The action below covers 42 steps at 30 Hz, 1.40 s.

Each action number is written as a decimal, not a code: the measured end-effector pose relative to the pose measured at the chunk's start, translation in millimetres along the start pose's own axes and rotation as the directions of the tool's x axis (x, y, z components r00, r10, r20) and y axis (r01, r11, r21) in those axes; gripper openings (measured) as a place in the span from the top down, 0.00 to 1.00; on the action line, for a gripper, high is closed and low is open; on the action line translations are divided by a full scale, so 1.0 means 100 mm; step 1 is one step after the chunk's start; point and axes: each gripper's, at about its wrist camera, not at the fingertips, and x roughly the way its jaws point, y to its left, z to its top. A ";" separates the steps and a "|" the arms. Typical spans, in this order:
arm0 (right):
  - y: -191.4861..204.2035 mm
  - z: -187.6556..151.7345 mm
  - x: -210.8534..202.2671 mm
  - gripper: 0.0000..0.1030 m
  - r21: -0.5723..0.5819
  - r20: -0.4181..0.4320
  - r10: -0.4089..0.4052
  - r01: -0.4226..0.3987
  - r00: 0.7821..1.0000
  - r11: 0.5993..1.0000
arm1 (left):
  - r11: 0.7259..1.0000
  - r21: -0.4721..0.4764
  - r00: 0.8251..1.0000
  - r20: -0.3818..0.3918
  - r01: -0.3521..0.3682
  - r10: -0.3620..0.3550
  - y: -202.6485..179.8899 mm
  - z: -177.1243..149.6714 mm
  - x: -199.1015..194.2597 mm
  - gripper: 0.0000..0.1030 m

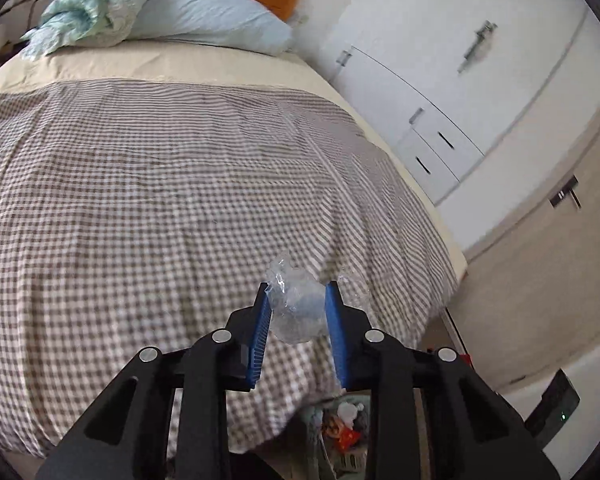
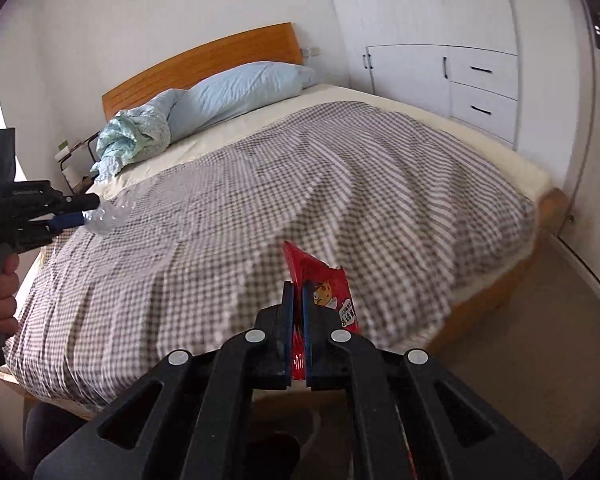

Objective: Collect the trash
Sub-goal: 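Carry the red packet and clear wrapper with both tools over the trash bag, then open right tool to drop the red packet while left tool drops the clear wrapper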

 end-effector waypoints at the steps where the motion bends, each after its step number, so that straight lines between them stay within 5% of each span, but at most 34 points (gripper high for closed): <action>1: -0.16 -0.12 -0.07 0.96 0.021 -0.020 -0.018 0.018 1.000 1.000 | 0.999 0.033 1.000 -0.012 0.013 -0.012 -0.17 -0.11 0.01 0.76; 7: -0.89 -1.07 -0.19 0.96 0.138 -0.221 -0.054 0.086 0.974 0.987 | 0.984 0.170 0.993 -0.110 0.060 -0.042 -0.94 -0.78 0.20 0.76; 12: -1.34 -1.83 -0.05 0.95 0.268 -0.361 -0.010 0.114 0.933 0.957 | 0.977 0.200 0.983 -0.183 0.067 -0.030 -1.14 -1.17 0.43 0.76; 16: -1.52 -2.09 0.13 0.94 0.340 -0.390 0.028 0.115 0.921 0.933 | 0.976 0.214 0.972 -0.235 0.049 0.002 -1.24 -1.40 0.61 0.75; 22: -1.68 -1.99 0.52 0.94 0.348 -0.366 0.055 0.082 0.929 0.934 | 0.969 0.244 0.960 -0.276 0.027 0.043 -1.42 -1.64 0.80 0.75; 26: -1.87 -2.11 0.99 0.63 0.310 -0.469 0.026 0.137 0.883 0.941 | 0.974 0.224 0.953 -0.298 0.016 0.053 -1.49 -1.76 0.92 0.75; 30: -2.01 -2.17 0.96 0.54 0.330 -0.443 0.013 0.149 0.896 0.932 | 0.974 0.227 0.941 -0.331 0.003 0.075 -1.52 -1.92 1.08 0.75; 38: -2.21 -2.31 0.25 0.51 0.395 -0.357 0.043 0.109 0.933 0.912 | 0.963 0.268 0.868 -0.485 0.038 0.101 -1.81 -2.39 1.71 0.74; 42: -2.30 -2.43 -0.04 0.51 0.433 -0.347 0.032 0.130 0.937 0.892 | 0.953 0.302 0.796 -0.582 0.020 0.168 -1.83 -2.78 2.14 0.73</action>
